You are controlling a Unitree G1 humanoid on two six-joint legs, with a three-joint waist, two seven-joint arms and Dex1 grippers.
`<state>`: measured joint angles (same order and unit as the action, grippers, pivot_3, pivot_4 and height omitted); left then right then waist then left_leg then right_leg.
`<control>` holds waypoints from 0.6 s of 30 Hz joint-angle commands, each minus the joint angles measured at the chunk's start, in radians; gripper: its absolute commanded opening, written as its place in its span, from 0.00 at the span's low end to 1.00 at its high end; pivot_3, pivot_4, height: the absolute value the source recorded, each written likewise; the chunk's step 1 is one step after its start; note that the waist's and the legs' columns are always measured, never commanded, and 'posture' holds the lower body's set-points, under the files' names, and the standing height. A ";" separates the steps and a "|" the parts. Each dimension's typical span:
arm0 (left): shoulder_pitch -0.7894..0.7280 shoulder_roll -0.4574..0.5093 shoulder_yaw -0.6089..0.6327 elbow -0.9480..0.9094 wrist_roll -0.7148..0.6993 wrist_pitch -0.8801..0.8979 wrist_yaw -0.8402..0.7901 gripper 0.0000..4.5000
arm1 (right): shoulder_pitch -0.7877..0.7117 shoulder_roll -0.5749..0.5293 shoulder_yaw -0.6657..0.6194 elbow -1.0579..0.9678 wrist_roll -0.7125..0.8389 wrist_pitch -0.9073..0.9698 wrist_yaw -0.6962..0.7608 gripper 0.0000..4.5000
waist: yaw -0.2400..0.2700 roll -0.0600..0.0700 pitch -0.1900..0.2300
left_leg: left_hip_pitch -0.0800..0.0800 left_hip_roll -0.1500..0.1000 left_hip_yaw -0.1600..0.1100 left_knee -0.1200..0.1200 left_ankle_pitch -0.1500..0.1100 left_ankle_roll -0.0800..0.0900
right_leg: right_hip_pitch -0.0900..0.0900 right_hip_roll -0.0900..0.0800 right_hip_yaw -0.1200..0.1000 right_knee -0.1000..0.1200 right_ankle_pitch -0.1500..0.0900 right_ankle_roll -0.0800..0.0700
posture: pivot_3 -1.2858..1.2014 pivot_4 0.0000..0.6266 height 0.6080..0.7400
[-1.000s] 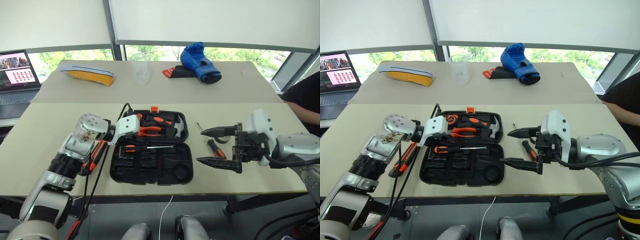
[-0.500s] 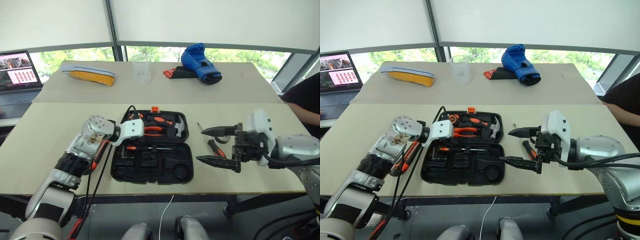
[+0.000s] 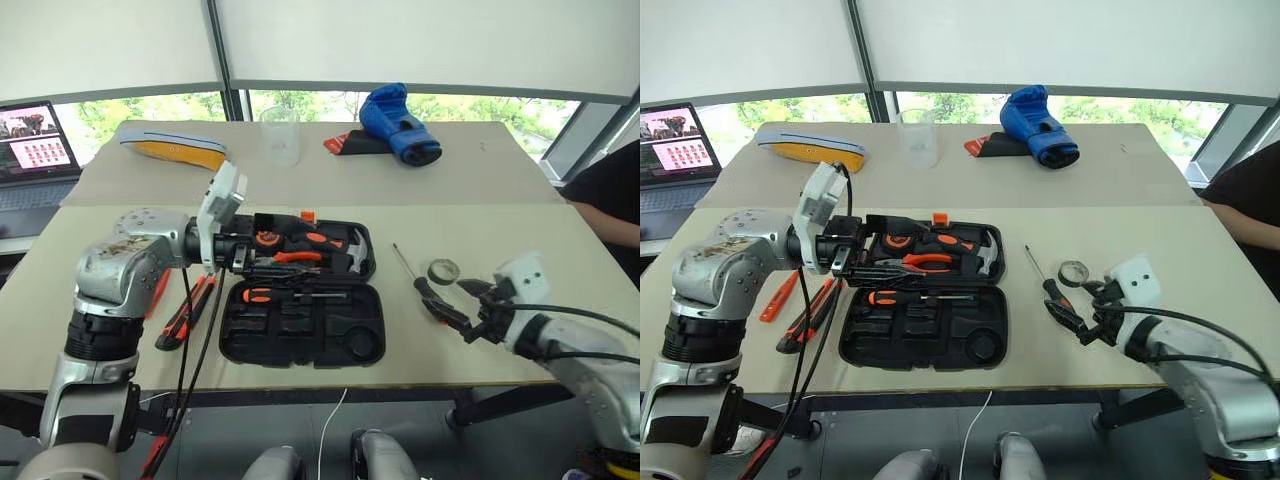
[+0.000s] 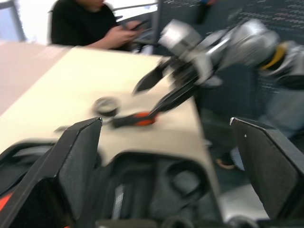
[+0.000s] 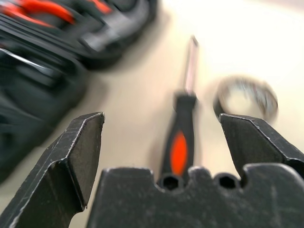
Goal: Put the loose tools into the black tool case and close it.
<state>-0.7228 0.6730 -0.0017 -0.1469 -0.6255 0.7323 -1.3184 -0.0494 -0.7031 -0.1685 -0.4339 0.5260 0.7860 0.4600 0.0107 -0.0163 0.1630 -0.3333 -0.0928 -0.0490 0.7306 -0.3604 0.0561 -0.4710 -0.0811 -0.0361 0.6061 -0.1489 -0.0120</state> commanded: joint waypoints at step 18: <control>0.104 0.149 -0.012 -0.018 0.034 -0.067 -0.038 1.00 | -0.143 0.184 -0.103 0.013 0.050 -0.021 -0.055 0.23 | -0.009 0.000 0.000 | 0.001 0.002 0.001 -0.001 0.001 -0.002 | -0.002 0.005 0.008 0.003 0.001 -0.003 | 0.52 0.24 0.93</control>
<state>-0.6176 0.7983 -0.0556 -0.1420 -0.5823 0.6803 -1.3465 -0.1443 -0.5133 -0.1850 -0.3415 0.4949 0.7569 0.3923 0.0021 -0.0160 0.1633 -0.3325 -0.0911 -0.0477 0.7294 -0.3593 0.0543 -0.4731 -0.0763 -0.0277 0.6088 -0.1480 -0.0145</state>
